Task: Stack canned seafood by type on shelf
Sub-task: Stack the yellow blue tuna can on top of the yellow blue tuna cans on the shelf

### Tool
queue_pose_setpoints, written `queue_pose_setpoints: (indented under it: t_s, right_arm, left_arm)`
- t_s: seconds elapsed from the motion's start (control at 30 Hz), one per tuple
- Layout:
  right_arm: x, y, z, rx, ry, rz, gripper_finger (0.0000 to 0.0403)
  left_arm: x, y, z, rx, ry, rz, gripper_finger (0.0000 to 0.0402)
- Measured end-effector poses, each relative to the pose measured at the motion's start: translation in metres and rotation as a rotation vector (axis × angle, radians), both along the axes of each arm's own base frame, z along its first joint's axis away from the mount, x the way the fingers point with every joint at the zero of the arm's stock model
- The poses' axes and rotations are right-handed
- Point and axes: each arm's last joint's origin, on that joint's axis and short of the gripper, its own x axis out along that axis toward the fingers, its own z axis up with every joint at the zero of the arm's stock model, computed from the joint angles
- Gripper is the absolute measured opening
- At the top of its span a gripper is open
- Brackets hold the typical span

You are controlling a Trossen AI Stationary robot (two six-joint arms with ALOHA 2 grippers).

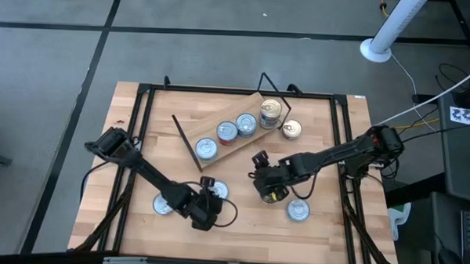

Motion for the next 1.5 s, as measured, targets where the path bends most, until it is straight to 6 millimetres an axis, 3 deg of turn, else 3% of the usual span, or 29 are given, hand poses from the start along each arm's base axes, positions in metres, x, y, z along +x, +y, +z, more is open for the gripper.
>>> queue_pose_setpoints:
  t_s: [0.33,0.73,1.2,1.5]
  right_arm:
    - [0.010,0.002,-0.027,-0.028,-0.314,0.114,0.0250]
    - [0.006,-0.003,-0.040,0.002,-0.349,0.147,0.0250]
    - [0.010,-0.005,-0.037,0.006,-0.398,0.136,0.0250]
    - [0.011,-0.003,-0.035,0.030,-0.420,0.151,0.0250]
  left_arm:
    - [0.019,0.025,0.002,-0.021,-0.054,0.055,0.0033]
    - [0.028,0.044,0.002,-0.037,-0.067,0.132,0.0002]
    - [0.029,0.046,0.002,-0.026,-0.060,0.118,0.0098]
    - [0.026,0.045,0.002,-0.005,-0.032,0.091,0.0113]
